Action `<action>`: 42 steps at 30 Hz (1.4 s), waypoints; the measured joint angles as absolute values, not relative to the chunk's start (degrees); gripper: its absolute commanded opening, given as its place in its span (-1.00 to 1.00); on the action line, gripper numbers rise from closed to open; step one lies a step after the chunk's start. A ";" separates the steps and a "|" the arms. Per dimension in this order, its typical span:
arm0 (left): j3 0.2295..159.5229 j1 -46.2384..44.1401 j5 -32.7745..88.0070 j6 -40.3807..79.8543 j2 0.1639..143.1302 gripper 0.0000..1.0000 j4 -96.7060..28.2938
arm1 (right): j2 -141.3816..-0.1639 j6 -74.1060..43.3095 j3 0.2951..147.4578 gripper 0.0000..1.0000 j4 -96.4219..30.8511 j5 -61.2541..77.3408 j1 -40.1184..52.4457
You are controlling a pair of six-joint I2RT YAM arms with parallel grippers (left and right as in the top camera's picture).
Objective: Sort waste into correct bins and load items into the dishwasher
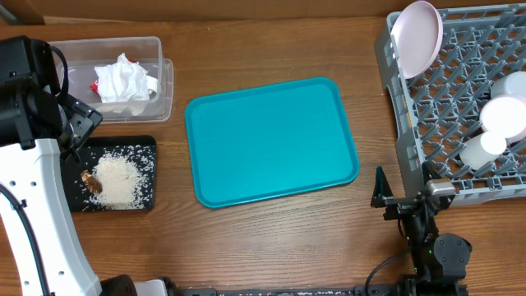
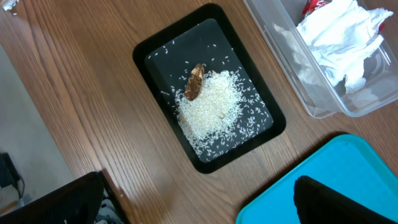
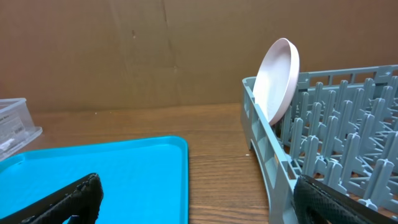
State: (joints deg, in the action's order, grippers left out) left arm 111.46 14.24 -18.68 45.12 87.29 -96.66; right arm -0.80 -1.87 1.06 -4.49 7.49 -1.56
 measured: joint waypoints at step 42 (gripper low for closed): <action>60.25 11.64 -2.15 24.99 53.98 0.99 -69.78 | -0.73 -1.87 1.06 1.00 -4.54 7.44 -1.58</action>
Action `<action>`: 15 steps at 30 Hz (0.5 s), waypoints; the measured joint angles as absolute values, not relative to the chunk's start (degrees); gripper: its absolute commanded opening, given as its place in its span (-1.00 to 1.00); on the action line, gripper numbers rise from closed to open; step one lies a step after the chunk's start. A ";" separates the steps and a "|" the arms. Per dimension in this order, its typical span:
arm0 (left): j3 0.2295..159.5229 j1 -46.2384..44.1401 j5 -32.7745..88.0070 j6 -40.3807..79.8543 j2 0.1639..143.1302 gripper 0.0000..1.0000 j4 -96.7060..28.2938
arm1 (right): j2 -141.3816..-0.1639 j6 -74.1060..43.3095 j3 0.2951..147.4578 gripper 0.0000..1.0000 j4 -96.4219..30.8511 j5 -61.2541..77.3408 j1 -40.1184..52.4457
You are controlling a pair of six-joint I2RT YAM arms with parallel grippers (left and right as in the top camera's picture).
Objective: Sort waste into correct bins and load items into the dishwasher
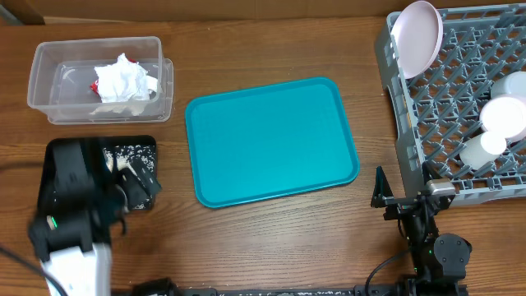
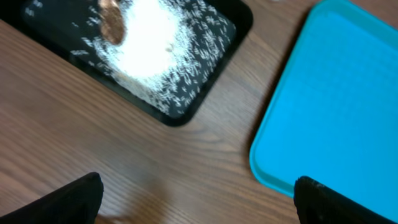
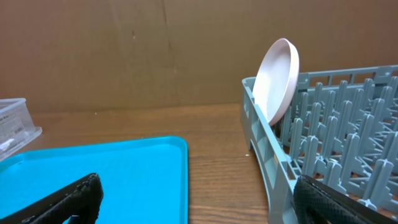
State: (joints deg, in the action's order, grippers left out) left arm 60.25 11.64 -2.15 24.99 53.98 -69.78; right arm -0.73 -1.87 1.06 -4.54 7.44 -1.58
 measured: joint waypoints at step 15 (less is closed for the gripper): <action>25.54 11.64 14.35 13.72 19.70 0.99 -44.56 | -0.73 -1.87 1.06 1.00 -4.49 7.49 -1.58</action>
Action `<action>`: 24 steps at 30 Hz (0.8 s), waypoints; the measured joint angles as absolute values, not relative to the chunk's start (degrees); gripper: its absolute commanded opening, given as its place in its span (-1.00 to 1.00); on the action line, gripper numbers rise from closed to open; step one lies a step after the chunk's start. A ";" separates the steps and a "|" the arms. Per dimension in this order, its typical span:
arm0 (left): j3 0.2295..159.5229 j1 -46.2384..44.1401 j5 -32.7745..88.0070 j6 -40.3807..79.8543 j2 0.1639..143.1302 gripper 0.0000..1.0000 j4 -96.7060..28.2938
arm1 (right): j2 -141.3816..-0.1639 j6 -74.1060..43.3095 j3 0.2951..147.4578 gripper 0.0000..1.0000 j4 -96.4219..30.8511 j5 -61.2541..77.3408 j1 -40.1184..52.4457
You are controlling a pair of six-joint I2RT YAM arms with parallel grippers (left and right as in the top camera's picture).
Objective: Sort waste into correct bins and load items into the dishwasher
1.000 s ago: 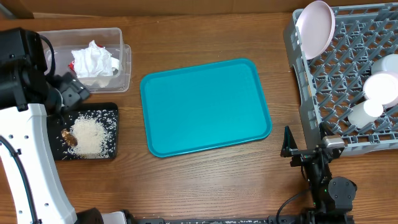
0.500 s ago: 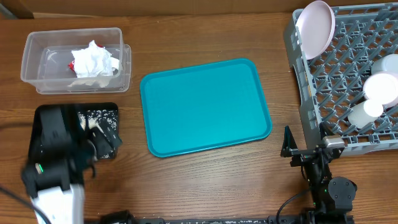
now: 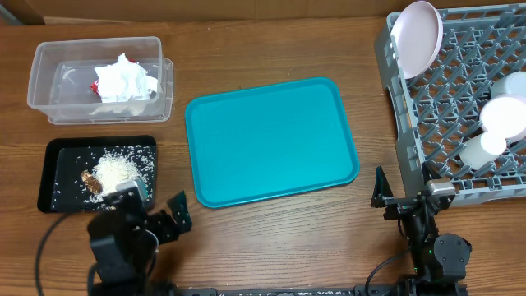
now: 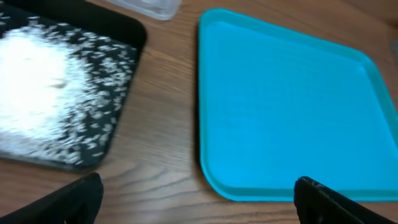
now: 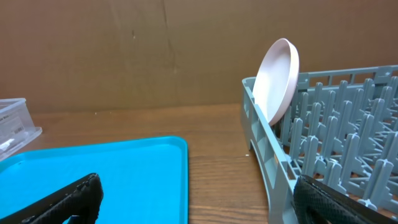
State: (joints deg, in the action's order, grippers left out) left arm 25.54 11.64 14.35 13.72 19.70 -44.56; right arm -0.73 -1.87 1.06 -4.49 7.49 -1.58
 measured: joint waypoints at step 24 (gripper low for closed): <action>0.97 6.57 21.02 17.02 1.80 1.00 -3.31 | -0.73 -1.85 1.06 1.00 -4.49 7.42 -1.56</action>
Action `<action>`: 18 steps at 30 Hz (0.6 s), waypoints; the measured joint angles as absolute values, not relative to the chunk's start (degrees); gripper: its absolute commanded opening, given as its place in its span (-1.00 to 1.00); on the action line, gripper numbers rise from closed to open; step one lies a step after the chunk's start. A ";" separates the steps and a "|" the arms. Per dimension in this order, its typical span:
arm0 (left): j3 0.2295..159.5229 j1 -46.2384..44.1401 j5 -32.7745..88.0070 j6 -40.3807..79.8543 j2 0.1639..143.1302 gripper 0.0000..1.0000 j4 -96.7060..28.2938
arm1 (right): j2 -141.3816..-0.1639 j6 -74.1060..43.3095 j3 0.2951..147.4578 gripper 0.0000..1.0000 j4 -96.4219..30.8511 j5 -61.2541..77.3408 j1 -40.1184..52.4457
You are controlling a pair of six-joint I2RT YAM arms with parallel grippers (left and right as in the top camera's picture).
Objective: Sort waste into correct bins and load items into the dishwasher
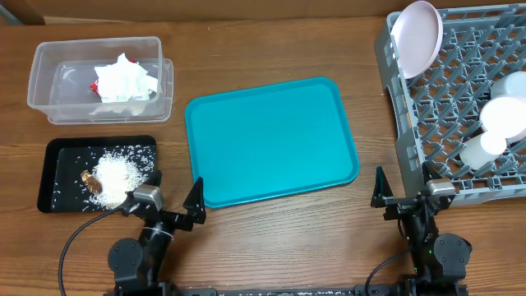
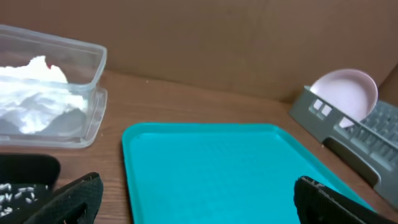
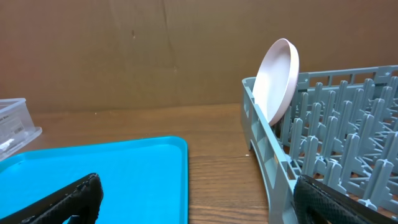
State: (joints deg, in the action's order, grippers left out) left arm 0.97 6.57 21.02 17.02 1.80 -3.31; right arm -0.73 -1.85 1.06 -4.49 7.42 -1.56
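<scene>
The teal tray (image 1: 271,141) lies bare at the table's middle. A clear bin (image 1: 49,82) at the back left holds crumpled white tissue (image 1: 123,80). In front of it a black tray (image 1: 51,177) carries rice (image 1: 115,173) and a brown scrap. The grey dish rack (image 1: 411,123) at the right holds a pink plate (image 1: 417,37) and white cups (image 1: 503,115). My left gripper (image 1: 174,197) sits low at the front edge, open and empty, facing the tray (image 2: 211,168). My right gripper (image 1: 403,196) is open and empty beside the rack's near corner.
In the left wrist view the clear bin (image 2: 93,68) is at the far left and the rack (image 2: 348,149) with the plate (image 2: 345,93) at the far right. A brown cardboard wall (image 3: 124,50) stands behind the table.
My left arm has settled lower at the front edge. Its wrist view looked down on the rice and the teal tray then, and looks level across the table now. The right arm is unchanged.
My left arm stood high at the left, open, by the clear bin and the black tray. Then it was over the black tray's front, then nearer the front edge, and now rests low there. The right arm, bins, tray and rack kept their places.
</scene>
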 measured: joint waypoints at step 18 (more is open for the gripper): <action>0.71 -1.15 2.55 15.22 0.91 1.00 -4.51 | -0.73 -1.87 1.06 1.00 -4.49 7.46 -1.58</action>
